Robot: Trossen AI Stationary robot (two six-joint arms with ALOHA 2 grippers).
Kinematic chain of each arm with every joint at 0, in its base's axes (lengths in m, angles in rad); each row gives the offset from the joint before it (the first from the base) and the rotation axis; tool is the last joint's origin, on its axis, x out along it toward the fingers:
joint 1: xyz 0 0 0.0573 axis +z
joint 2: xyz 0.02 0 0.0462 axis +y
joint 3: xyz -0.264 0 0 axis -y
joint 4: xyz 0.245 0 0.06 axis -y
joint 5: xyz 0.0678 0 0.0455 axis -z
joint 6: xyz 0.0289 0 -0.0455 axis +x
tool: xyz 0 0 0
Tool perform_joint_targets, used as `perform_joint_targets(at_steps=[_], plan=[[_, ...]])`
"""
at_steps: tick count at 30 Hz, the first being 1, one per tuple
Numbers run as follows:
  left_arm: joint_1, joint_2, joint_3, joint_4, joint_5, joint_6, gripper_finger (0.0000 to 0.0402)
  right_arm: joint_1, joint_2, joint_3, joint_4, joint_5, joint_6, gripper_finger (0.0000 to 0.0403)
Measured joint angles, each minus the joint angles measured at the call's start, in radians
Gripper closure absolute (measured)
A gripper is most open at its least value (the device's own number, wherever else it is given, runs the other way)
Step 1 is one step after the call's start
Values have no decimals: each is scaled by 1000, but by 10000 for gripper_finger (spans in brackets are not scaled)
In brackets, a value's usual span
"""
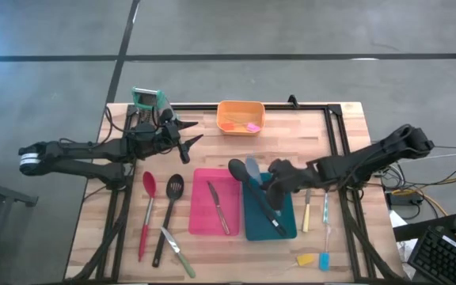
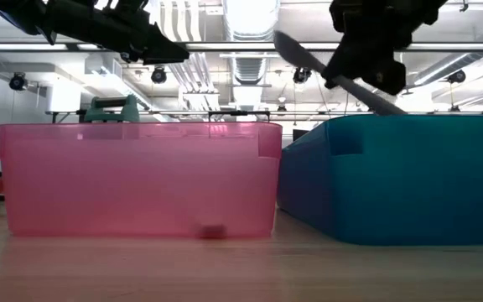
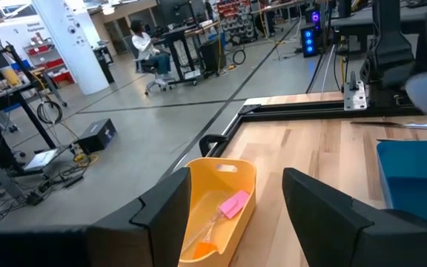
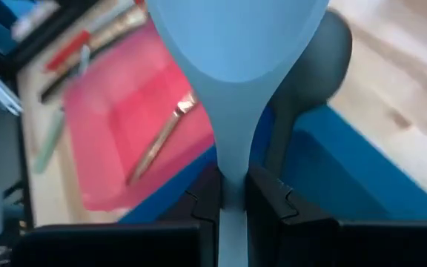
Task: Pick & Place Kitchen Items
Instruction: Put the gray spoon into the blue bin
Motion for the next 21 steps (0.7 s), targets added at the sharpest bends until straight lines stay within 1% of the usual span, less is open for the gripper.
perform_joint_targets(at_steps=[5,10,14,16,21], plan=[[0,0,0,-1,0,-3,183,8,83,-1,-6,-1,40,375],[0,0,0,-6,0,-34,183,10,171,-1,-6,-29,83,375],[0,0,0,-10,0,-35,183,10,202,-1,-4,-37,116,371],[0,0,0,-22,1,-35,183,10,202,-1,-4,-37,118,354],[0,0,0,-26,6,-35,183,10,178,-1,-3,-34,98,289]])
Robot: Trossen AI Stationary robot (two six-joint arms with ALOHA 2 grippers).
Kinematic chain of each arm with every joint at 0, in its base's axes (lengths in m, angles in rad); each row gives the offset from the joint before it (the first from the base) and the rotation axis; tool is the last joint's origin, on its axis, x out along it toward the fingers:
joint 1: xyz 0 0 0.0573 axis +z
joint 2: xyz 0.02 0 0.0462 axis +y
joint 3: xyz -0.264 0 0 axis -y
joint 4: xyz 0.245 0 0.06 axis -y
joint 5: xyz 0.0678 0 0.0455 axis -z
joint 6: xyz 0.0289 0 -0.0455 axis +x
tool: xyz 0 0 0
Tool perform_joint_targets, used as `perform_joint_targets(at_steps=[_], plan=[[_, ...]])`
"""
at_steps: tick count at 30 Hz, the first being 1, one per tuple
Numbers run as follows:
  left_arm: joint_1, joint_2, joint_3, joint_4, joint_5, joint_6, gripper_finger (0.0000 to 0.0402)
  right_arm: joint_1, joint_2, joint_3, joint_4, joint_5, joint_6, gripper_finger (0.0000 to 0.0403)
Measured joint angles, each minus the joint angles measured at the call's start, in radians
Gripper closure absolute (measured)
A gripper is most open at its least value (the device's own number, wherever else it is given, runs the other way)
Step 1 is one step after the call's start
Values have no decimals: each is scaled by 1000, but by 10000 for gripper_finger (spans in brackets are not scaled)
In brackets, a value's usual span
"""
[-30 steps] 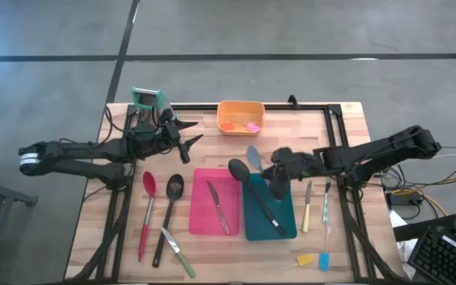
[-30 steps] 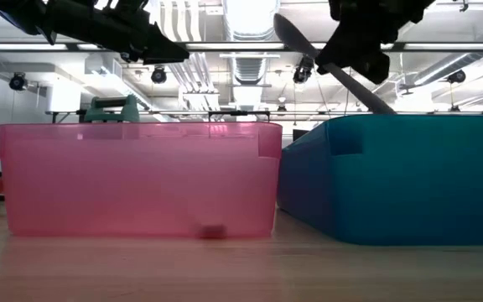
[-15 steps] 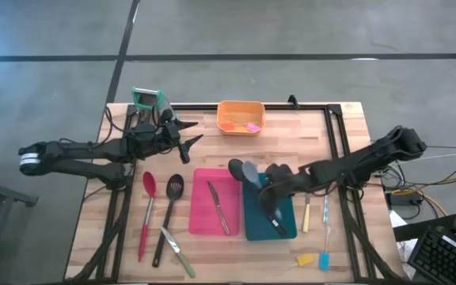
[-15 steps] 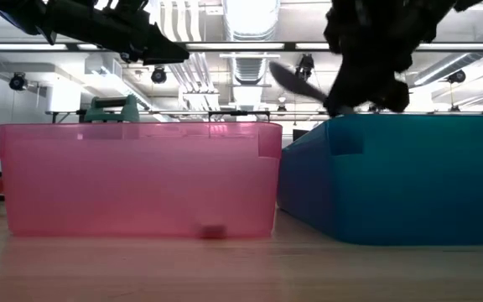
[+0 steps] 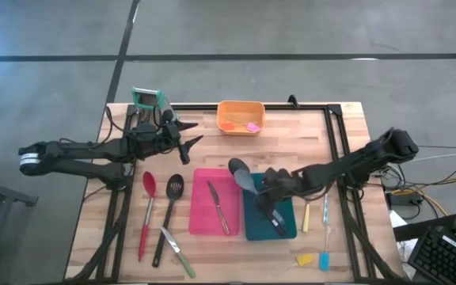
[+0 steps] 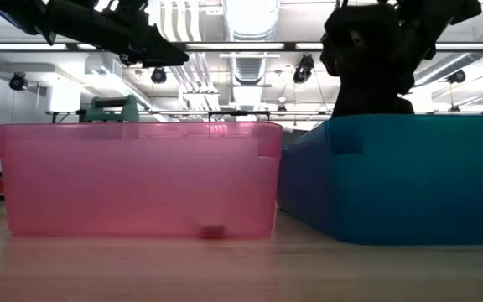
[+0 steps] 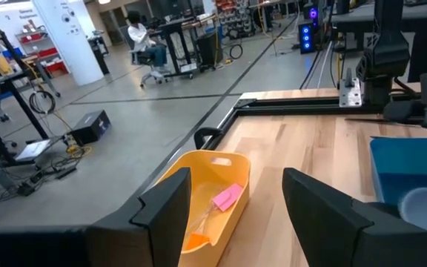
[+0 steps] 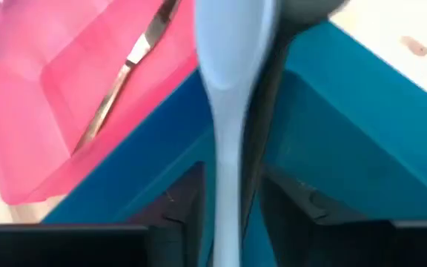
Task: Pick & Place Kitchen Items
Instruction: Put the gray spoon into the blue bin, then put the green knife into the red bin
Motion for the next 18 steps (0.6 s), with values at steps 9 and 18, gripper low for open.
perform_joint_targets(at_steps=[9,18], plan=[[0,0,0,-1,0,0,183,-1,-116,0,-25,-2,-56,220],[0,0,0,-13,-2,-16,183,4,-334,3,-239,-13,-12,232]])
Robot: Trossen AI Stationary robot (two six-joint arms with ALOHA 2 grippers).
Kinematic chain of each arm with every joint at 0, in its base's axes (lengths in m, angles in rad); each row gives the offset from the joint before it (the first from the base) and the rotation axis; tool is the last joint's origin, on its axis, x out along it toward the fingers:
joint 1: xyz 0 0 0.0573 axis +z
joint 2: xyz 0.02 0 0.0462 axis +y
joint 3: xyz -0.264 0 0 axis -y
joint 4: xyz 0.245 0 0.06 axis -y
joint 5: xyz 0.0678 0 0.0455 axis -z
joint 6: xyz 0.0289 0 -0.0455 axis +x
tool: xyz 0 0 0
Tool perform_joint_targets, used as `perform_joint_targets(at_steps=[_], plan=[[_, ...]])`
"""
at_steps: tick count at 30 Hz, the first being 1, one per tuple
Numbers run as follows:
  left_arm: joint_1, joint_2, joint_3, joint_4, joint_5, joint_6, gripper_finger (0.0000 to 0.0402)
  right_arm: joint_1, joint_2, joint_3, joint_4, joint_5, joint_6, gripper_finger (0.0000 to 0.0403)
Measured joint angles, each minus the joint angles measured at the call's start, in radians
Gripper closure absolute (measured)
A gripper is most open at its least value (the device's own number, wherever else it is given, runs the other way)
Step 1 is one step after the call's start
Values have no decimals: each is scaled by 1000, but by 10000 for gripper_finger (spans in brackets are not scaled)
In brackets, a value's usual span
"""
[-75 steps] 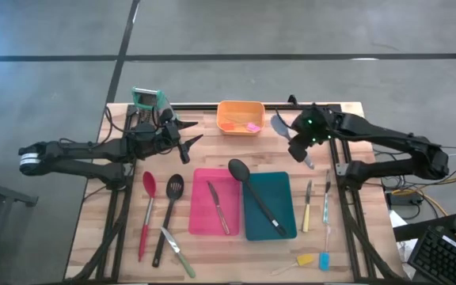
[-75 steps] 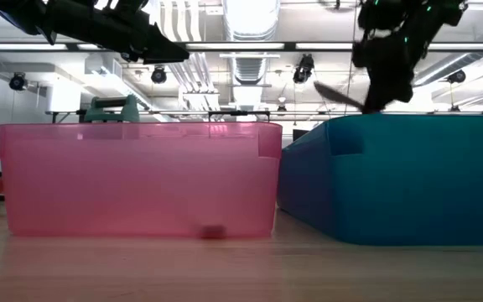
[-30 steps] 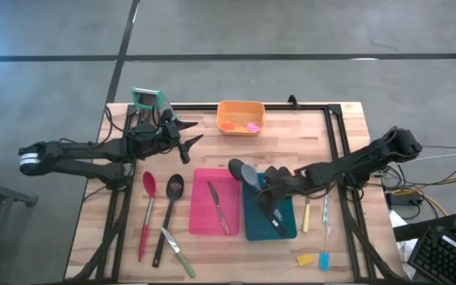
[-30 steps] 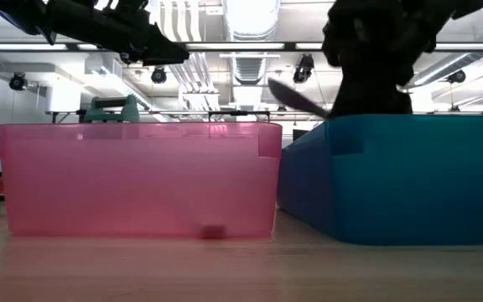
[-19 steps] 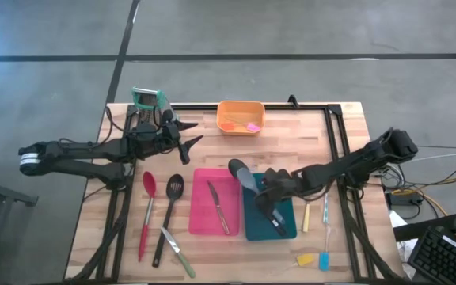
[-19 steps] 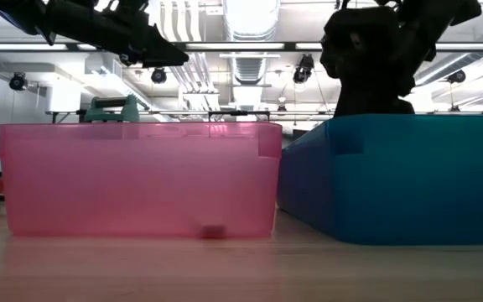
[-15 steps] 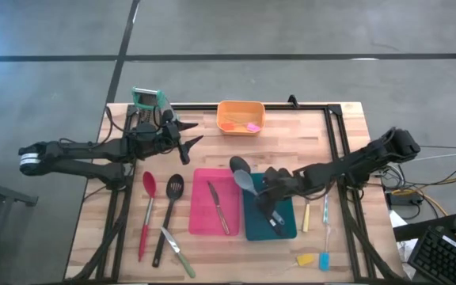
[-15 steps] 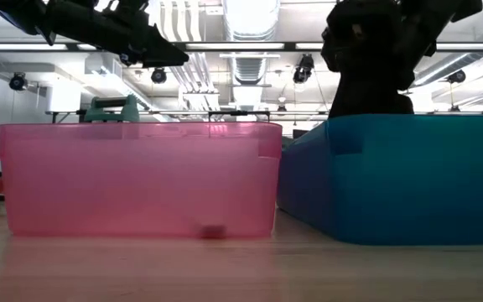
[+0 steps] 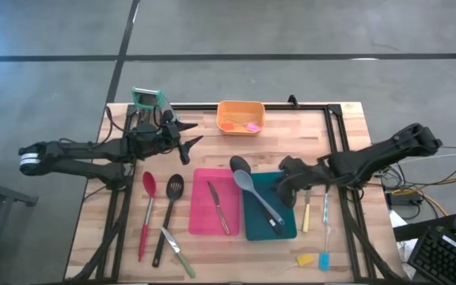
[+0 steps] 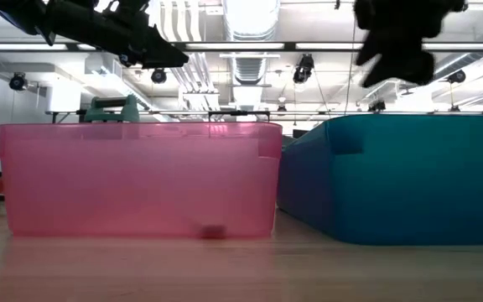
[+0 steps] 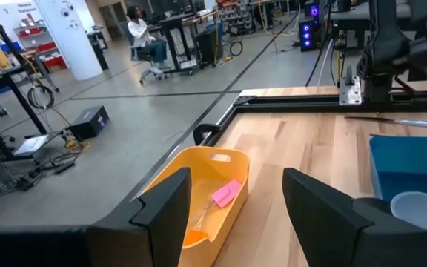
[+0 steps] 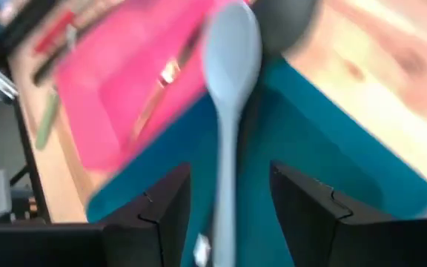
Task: Pick & Place Kitchen Items
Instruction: Put the green knife into the red bin
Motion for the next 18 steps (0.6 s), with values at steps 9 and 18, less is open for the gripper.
perform_joint_targets(at_steps=[9,18], plan=[[0,0,0,-12,0,4,183,92,-98,-2,-399,-30,303,273],[0,0,0,-39,0,-1,183,168,-87,-4,-511,45,394,307]])
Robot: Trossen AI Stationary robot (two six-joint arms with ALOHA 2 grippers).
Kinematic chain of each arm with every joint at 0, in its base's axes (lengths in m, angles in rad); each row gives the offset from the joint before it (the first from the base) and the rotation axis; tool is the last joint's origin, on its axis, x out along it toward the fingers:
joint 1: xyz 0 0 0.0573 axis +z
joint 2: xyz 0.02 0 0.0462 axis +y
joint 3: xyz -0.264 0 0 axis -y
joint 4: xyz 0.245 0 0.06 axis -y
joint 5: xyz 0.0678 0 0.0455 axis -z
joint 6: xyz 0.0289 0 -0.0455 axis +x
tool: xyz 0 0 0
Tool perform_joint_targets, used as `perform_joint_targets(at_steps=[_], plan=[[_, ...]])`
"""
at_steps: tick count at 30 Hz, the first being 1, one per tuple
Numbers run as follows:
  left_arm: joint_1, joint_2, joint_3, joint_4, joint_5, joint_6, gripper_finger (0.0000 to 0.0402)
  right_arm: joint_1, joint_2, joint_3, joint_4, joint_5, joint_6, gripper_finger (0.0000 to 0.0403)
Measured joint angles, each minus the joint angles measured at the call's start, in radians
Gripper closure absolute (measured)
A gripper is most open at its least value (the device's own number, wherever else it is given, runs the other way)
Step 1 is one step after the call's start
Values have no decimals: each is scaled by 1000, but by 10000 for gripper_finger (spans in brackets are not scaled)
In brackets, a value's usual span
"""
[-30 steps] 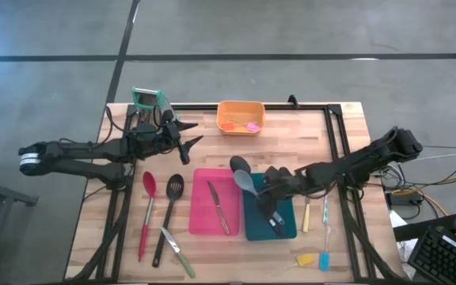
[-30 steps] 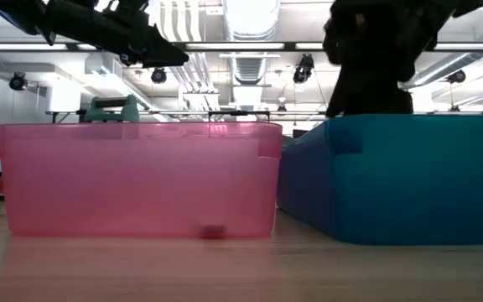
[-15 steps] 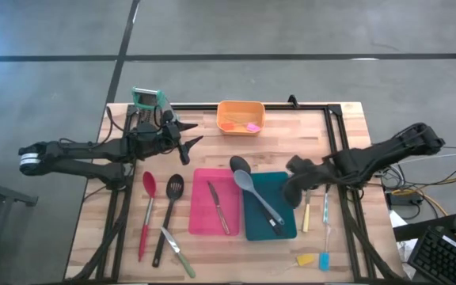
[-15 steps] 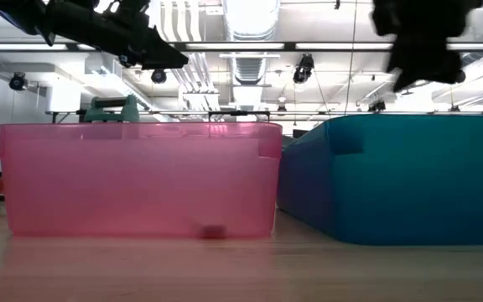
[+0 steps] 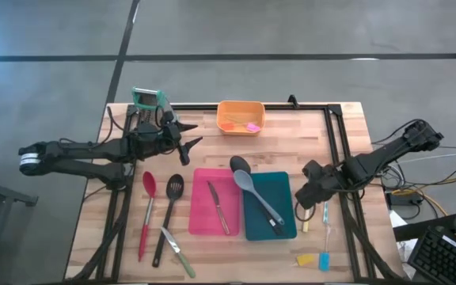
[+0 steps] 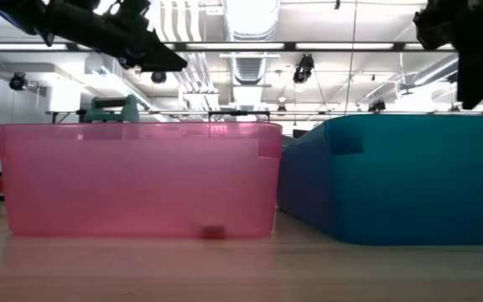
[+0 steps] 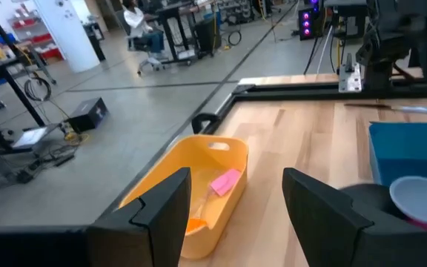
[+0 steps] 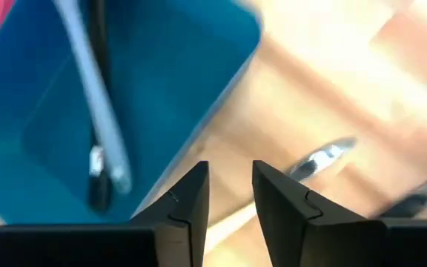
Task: Pick & Place Kitchen Items
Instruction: Put the green knife into the red bin
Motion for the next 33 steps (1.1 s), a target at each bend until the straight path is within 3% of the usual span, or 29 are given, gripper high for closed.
perform_joint_targets(at_steps=[6,12,17,20,27,33], plan=[[-12,-6,53,-175,132,-12,183,-31,-35,3,-54,232,-132,335],[-116,14,176,-549,86,27,183,-84,-107,3,-62,385,-295,361],[-279,43,249,-736,71,10,183,-127,-179,3,-64,500,-419,374],[-407,65,268,-767,57,1,184,-152,-224,3,-64,531,-462,374],[-725,169,270,-765,-96,-41,184,-179,-316,3,-64,529,-484,359],[-865,303,297,-709,-98,-176,184,-179,-365,3,-64,530,-495,344]])
